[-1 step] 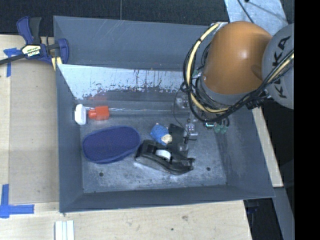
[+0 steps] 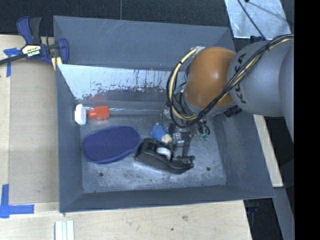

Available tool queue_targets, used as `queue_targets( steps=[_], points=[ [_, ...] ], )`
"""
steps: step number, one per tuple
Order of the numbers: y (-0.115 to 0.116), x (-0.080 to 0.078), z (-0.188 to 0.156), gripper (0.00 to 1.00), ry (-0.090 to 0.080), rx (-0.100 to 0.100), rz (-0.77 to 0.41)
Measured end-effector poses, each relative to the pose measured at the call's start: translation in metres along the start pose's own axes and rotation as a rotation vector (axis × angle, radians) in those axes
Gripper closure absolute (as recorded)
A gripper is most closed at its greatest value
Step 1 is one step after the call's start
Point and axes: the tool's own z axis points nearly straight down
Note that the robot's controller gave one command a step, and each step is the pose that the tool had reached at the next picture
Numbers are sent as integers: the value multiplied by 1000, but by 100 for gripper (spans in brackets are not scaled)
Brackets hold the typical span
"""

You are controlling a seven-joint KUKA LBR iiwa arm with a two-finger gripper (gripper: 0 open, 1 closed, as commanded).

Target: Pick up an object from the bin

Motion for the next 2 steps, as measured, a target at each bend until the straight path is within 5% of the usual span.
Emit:
queue_targets(
  steps=[1, 2],
  points=[
    [-4, 10, 19, 0, -30, -7, -459],
    [-9, 14, 25, 100, -19, -2, -457]
  ],
)
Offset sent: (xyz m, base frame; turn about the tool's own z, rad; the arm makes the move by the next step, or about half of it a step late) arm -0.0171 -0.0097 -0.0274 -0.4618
